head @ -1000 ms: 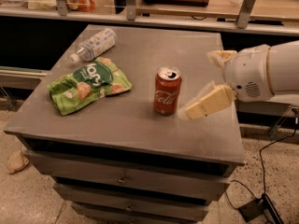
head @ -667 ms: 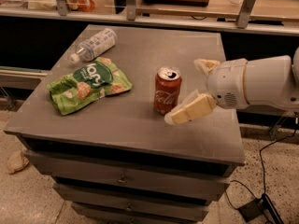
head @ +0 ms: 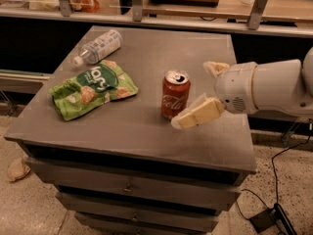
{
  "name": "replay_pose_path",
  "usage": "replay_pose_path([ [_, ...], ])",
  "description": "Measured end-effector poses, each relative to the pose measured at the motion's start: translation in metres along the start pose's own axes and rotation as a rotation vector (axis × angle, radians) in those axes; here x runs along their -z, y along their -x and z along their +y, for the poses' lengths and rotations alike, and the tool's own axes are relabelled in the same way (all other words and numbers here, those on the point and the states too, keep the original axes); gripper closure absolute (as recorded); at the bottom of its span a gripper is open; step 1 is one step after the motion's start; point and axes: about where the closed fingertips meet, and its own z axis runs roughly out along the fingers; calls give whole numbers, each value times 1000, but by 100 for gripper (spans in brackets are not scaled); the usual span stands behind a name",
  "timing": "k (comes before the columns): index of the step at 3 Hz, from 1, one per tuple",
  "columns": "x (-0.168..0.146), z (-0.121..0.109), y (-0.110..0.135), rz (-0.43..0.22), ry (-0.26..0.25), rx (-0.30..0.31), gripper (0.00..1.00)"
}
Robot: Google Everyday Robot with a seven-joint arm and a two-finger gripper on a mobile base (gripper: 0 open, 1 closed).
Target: Pick coke can
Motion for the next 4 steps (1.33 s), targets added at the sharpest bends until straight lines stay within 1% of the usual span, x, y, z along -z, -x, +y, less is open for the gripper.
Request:
replay_pose_path([
  [1, -7, -8, -1, -15, -26, -10, 0],
  [2, -17, -13, -2, -34, -26, -29, 0],
  [3, -27, -10, -3, -40, 1, -45, 14],
  [4, -34, -6, -4, -46, 24, -57, 38],
])
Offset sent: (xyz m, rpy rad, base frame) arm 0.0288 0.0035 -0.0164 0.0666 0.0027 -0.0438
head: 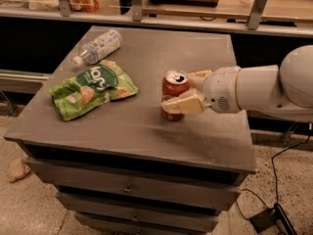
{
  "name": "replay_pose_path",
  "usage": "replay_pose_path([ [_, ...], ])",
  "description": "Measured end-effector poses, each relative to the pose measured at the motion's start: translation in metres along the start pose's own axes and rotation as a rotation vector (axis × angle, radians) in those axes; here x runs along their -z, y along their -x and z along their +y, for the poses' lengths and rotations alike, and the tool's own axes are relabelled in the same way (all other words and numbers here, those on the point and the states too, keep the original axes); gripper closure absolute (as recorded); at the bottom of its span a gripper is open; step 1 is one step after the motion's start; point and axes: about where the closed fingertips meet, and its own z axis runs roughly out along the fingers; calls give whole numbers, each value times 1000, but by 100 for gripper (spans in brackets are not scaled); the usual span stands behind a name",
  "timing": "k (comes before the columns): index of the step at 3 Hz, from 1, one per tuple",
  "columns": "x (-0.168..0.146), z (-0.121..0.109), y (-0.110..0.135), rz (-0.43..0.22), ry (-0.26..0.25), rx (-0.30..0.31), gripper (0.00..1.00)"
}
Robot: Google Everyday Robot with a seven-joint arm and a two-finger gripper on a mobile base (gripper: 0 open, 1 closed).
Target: Pick coke can
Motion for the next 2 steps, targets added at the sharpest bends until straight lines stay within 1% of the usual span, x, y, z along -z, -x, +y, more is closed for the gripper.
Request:
replay_pose_path([
  [1, -4, 2, 1, -18, -8, -9, 69],
  [2, -2, -5, 8, -50, -33, -8, 99],
])
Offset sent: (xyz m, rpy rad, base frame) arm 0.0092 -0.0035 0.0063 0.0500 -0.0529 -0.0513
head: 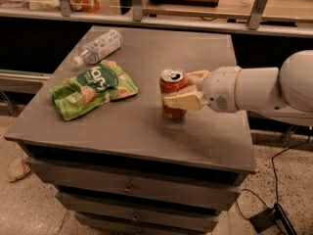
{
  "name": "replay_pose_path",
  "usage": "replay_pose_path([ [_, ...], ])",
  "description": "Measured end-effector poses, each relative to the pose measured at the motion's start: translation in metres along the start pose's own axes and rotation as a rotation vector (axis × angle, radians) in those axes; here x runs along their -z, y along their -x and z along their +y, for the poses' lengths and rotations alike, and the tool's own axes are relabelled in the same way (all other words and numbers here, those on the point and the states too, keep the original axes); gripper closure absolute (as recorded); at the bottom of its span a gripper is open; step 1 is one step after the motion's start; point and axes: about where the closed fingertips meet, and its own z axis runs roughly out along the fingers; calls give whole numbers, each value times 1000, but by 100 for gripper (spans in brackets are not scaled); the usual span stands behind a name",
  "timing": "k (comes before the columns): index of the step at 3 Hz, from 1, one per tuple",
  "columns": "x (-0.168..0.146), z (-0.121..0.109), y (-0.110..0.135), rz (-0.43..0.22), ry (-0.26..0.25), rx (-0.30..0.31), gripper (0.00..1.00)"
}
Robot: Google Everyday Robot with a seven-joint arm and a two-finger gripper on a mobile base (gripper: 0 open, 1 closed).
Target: Pick coke can
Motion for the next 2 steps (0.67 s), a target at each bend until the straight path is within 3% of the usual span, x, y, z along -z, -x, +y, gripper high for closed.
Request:
replay_pose_path([
  [1, 4, -11, 11, -32, -14, -9, 100],
  [2, 10, -24, 25, -112, -39, -36, 100],
])
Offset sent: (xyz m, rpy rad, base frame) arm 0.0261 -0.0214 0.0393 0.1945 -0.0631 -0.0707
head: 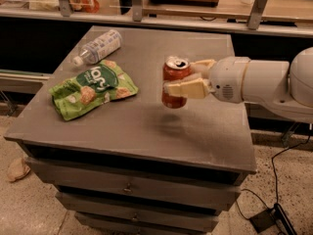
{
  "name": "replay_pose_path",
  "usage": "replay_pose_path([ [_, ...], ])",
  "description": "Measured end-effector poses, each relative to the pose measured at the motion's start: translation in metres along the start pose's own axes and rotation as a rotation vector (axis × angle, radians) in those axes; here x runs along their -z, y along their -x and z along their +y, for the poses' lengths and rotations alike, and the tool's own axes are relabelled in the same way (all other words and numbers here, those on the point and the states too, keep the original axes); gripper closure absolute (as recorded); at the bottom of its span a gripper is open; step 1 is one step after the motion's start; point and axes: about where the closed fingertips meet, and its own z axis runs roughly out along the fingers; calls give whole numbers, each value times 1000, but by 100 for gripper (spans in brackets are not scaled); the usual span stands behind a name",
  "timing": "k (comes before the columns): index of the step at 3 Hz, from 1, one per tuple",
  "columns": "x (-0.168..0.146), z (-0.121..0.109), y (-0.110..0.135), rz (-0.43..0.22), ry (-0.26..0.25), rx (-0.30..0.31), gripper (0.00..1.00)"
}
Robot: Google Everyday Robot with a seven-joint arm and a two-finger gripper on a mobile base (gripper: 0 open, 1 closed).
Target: Pick coke can
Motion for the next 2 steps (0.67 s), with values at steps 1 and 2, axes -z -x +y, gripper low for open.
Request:
replay_pose_path([
  [1, 7, -14, 27, -61, -17, 17, 100],
  [2, 7, -14, 27, -61, -17, 17, 100],
])
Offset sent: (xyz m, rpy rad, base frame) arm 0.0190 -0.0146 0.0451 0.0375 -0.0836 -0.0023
